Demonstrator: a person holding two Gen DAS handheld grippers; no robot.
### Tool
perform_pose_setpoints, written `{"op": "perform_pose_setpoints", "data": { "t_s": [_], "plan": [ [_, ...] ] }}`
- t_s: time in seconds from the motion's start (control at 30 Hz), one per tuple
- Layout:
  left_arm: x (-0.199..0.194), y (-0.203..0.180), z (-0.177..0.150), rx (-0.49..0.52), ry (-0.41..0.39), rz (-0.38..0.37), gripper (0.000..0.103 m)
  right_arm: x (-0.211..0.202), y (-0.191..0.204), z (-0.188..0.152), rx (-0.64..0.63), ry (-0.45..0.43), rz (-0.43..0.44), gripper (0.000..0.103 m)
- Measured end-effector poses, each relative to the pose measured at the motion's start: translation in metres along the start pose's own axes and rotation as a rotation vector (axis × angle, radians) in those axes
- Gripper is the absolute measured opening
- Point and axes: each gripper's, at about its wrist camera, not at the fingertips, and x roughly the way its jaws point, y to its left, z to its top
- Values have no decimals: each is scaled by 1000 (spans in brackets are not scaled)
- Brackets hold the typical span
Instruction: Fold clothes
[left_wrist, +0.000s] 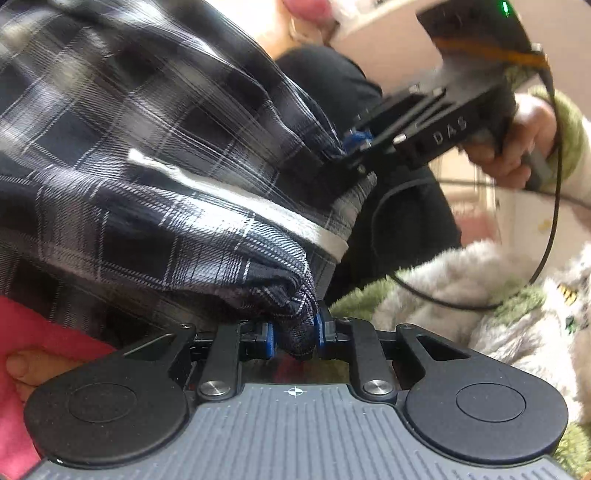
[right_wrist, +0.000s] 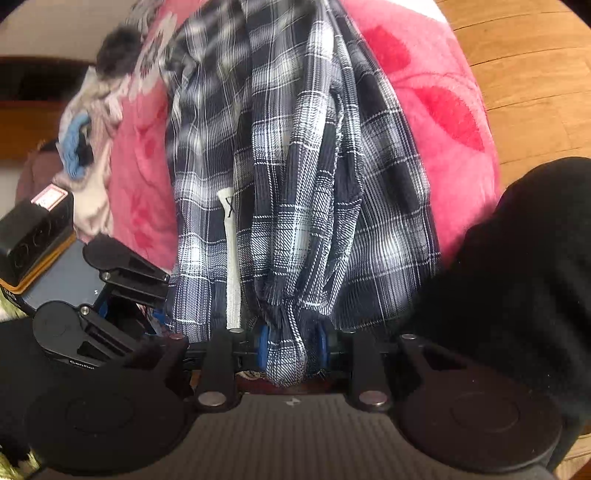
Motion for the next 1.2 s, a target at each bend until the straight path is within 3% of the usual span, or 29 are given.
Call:
{"op": "perform_pose_setpoints", "data": {
  "t_s": [0.47, 0.53, 0.6, 0.63, 0.7, 0.87, 0.93, 1.0, 1.07, 1.17, 1.2],
  "plan": [
    [14, 2, -13, 62, 120, 33, 19, 20, 10, 2, -70, 74, -72, 28],
    [17, 2, -14, 75, 148, 63, 25, 22, 9, 3, -65, 81, -84, 30],
    [12, -1, -17, 114, 145, 85, 33, 16, 13, 1, -73, 72, -100, 40],
    [5, -2, -20, 124, 131, 88, 39, 13, 15, 0, -77, 67, -108, 44],
    [-12, -1, -26, 129, 95, 97, 43, 1, 19, -3, -90, 44, -141, 51],
    [-70, 6, -37, 104, -62, 138, 45, -55, 31, -11, -157, -142, -218, 50],
    [-83, 5, -35, 91, -155, 144, 45, -70, 49, -13, -279, -259, -248, 48],
    [-83, 0, -30, 86, -243, 172, 45, -69, 68, -10, -415, -314, -237, 41],
    [-78, -5, -24, 91, -312, 216, 45, -52, 87, -2, -516, -295, -227, 34],
    [-44, -18, -19, 141, -265, 299, 45, -17, 103, -4, -661, -211, -239, 28],
    [-33, -14, -19, 142, -225, 308, 45, -5, 101, -6, -707, -186, -279, 28]
  ]
}}
